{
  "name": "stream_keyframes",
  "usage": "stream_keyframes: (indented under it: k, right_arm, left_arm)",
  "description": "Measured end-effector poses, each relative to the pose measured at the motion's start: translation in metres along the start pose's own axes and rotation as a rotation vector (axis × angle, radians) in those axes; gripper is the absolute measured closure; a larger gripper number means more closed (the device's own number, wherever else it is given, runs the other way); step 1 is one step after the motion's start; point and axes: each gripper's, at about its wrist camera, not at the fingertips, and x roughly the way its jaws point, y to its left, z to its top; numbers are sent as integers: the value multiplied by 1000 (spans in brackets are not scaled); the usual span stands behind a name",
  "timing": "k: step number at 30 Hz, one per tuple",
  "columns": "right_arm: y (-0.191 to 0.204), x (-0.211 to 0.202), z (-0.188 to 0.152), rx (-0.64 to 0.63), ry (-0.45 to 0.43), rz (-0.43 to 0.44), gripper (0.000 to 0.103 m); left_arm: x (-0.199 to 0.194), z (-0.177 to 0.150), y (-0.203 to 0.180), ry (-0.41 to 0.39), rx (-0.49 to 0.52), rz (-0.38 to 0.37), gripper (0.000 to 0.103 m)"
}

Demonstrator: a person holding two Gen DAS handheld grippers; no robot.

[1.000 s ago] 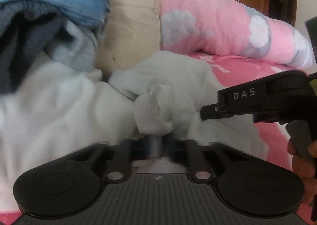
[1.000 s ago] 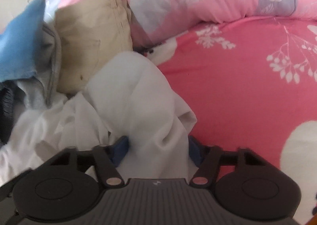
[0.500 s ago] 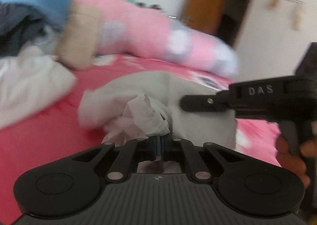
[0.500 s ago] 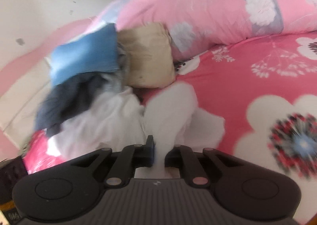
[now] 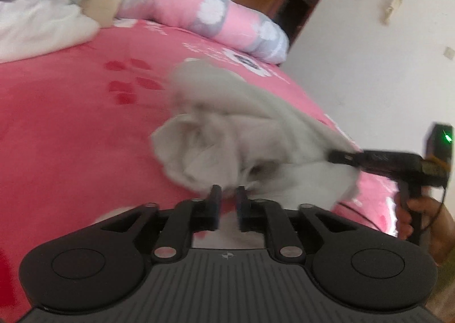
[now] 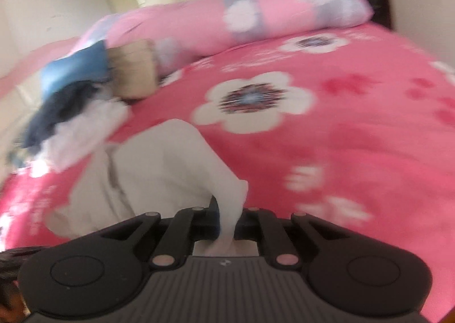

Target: Fold clothes

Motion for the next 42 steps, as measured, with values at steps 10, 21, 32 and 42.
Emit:
stream_keyframes:
  k: [10,21,32,42]
  right_arm:
    - [-22,-65,-28,12,-219,-313,62]
    - [24,-87,-27,-216,-218,-92,32]
    - [92,1,-49,-427,20,-26,76]
    - [59,-76,0,-332,-227,-139,101]
  left_arm:
    - [27,18,-37,-60,270,134,4]
    - [82,19,-33,-3,216,191,42]
    - [58,22,-43,-147,196,187,100]
    - [-22,52,-38,-402,180,262,103]
